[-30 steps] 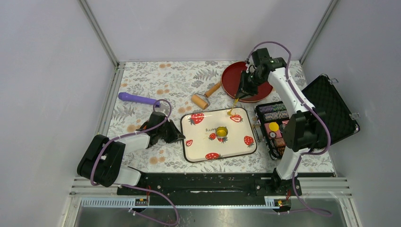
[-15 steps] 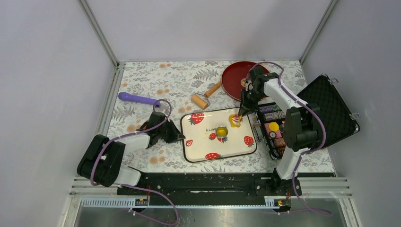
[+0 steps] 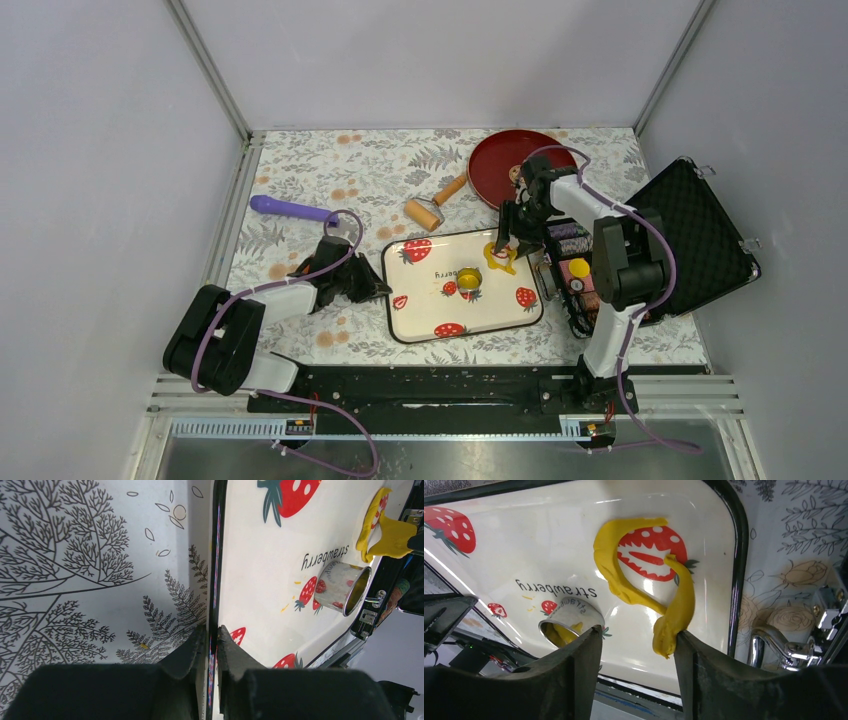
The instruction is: Roll out the dumpling wrappers from the dough
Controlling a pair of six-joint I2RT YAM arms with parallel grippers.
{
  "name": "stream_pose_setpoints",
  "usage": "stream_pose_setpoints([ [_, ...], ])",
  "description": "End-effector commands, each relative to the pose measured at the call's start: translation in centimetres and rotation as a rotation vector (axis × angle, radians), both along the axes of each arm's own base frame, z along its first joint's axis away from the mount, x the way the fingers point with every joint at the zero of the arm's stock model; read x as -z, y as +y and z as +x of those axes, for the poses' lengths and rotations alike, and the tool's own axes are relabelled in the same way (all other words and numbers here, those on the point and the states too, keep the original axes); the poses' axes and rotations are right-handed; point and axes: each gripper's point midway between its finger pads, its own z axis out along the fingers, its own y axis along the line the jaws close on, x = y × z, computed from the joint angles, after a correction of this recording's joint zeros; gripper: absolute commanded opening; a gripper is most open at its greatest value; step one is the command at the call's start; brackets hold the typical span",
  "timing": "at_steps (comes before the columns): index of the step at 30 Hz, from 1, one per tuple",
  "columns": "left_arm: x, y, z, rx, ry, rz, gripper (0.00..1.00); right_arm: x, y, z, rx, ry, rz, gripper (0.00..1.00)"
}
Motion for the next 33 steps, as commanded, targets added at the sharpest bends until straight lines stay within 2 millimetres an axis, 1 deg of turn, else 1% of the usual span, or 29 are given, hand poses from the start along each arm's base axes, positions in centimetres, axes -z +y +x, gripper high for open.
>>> stream_pose_setpoints([
  [1, 4.2, 2.8, -3.2, -0.037, 0.133, 0.147, 0.00, 0.8, -0.2, 0.8, -0.016, -0.027, -0.007, 0.64],
  [4, 4.1, 2.8, -3.1, -0.036, 0.132, 0.146, 0.00, 1.7, -0.7, 0.5, -0.024, -0.010, -0.038, 0.70],
  [6, 4.2, 2.8, -3.2, -0.037, 0.132, 0.147, 0.00, 2.3, -1.1, 0.1, -0.025, 0.006, -0.059, 0.79],
  [8, 4.2, 2.8, -3.2, -0.037, 0.132, 0.147, 0.00, 2.8, -1.0, -0.3, -0.022, 0.009, -0.052, 0.85],
  [11, 4.2, 2.9, -3.3, -0.038, 0.133, 0.146, 0.00, 3.0, -1.1, -0.7, -0.009, 0.007, -0.049, 0.91],
  [16, 4.2, 2.9, -3.2, -0.038, 0.133, 0.147, 0.00, 3.6, -1.0, -2.2, -0.032, 0.073, -0.055, 0.94],
  [20, 4.2, 2.8, -3.2, -0.038, 0.133, 0.146, 0.00, 3.5, -1.3, -3.3, -0.035, 0.081, -0.073, 0.97],
  [23, 4.1, 2.8, -3.2, -0.036, 0.132, 0.146, 0.00, 3.1, -1.5, -3.8, -0.036, 0.074, -0.088, 0.99],
  [26, 4.1, 2.8, -3.2, -0.035, 0.133, 0.145, 0.00, 2.4, -1.8, -4.0, -0.037, 0.055, -0.109, 0.99],
  [33, 4.2, 2.8, -3.3, -0.035, 0.135, 0.146, 0.00, 0.6, -2.5, -3.8, -0.039, 0.013, -0.145, 0.99],
])
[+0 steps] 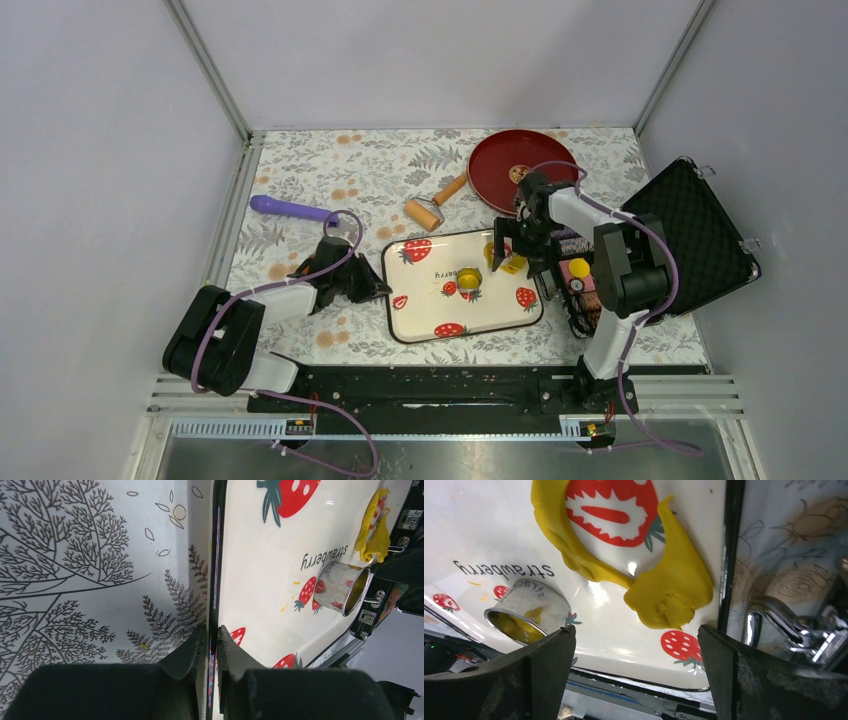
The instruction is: Roll out the dumpling wrappers from the dough
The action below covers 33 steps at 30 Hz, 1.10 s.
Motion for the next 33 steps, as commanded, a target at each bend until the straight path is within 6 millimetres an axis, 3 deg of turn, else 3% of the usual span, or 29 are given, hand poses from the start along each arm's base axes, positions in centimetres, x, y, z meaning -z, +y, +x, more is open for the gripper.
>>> stream_pose_setpoints([
  [1, 4.2, 2.8, -3.2, -0.033, 0.140, 0.149, 0.00, -1.9, -1.6, 0.0, -0.012, -0.055, -0.077, 0.99],
  [8, 4.2, 2.8, -3.2, -0.033, 0.141, 0.150, 0.00, -5.2, -0.6, 0.1, 0.012, -0.135, -0.003, 0.99],
  [14, 4.2, 2.8, -3.2, -0.032, 0.138, 0.151, 0.00, -6.6, 2.4, -0.8, -0.019, -0.130, 0.098, 0.90],
  [25, 4.2, 2.8, -3.2, -0.031, 0.138, 0.150, 0.00, -4.5, 7.5, -1.4, -0.096, -0.043, 0.145, 0.63],
  [30, 4.2, 2.8, -3.2, -0.030, 0.137, 0.149, 0.00, -3.0, 7.9, -1.3, -0.091, -0.014, 0.136, 0.48],
  [33, 4.2, 2.8, -3.2, -0.030, 0.139, 0.149, 0.00, -2.3, 7.9, -1.3, -0.087, -0.001, 0.128, 0.44],
])
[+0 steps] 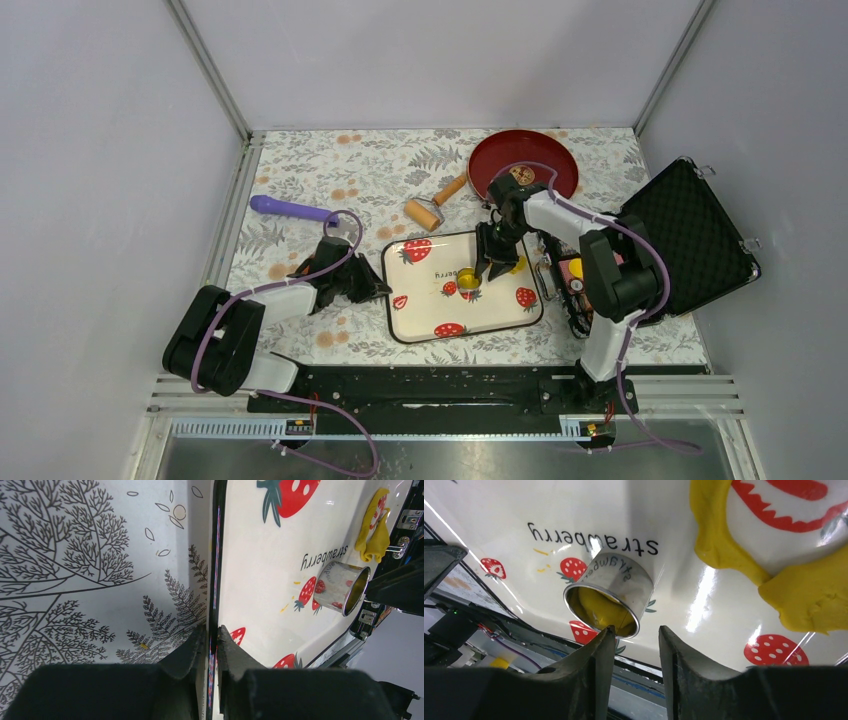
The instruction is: Roll out the dumpling wrappers from the dough
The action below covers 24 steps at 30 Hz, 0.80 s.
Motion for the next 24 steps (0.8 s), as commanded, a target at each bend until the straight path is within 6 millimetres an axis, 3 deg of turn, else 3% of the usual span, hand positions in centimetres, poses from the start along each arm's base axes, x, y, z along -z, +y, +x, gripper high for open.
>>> stream_pose_setpoints([
  [1, 4.2, 2.8, -3.2, -0.031, 0.138, 0.151, 0.00, 0.1, 1.0, 0.8, 0.008, 0.000, 0.025, 0.43],
  [17, 4.2, 2.8, -3.2, -0.030, 0.138, 0.148, 0.00, 1.4, 1.4, 0.4, -0.001, 0.040, 0.035, 0.14],
  [21, 4.2, 2.8, -3.3, -0.032, 0.138, 0.149, 0.00, 1.4, 1.3, 0.4, -0.009, 0.040, 0.028, 0.00],
  [24, 4.2, 2.8, -3.3, -0.031, 0.138, 0.148, 0.00, 1.0, 1.1, 0.4, -0.019, 0.031, 0.022, 0.00],
])
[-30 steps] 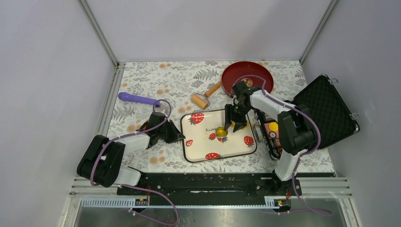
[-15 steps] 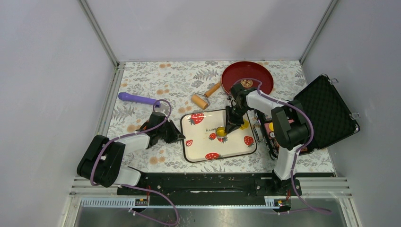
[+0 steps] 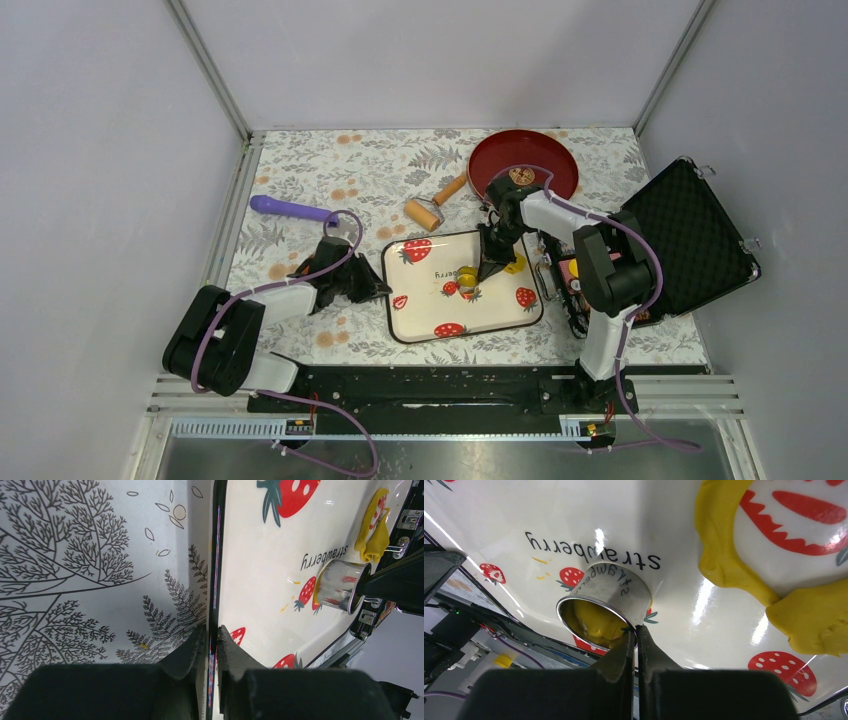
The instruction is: Roll out the dumpling wrappers from the dough
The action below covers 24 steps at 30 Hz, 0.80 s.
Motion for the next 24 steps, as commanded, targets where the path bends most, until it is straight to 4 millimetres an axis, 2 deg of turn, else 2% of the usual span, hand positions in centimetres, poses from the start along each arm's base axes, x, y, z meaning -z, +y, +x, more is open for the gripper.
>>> stream_pose_setpoints([
  [1, 4.2, 2.8, -3.3, -0.032, 0.138, 0.149, 0.00, -0.4, 0.5, 0.2, -0.020, -0.004, 0.006, 0.00],
  [12, 4.2, 2.8, -3.3, -0.032, 0.138, 0.149, 0.00, -4.2, -0.7, -0.1, -0.031, -0.089, -0.020, 0.00],
  [17, 4.2, 2.8, -3.3, -0.031, 0.139, 0.148, 0.00, -5.3, -1.5, -0.2, -0.028, -0.121, -0.044, 0.00],
  [24, 4.2, 2.8, -3.4, -0.032, 0.140, 0.147, 0.00, -6.3, -1.2, 0.4, -0.025, -0.145, -0.033, 0.00],
])
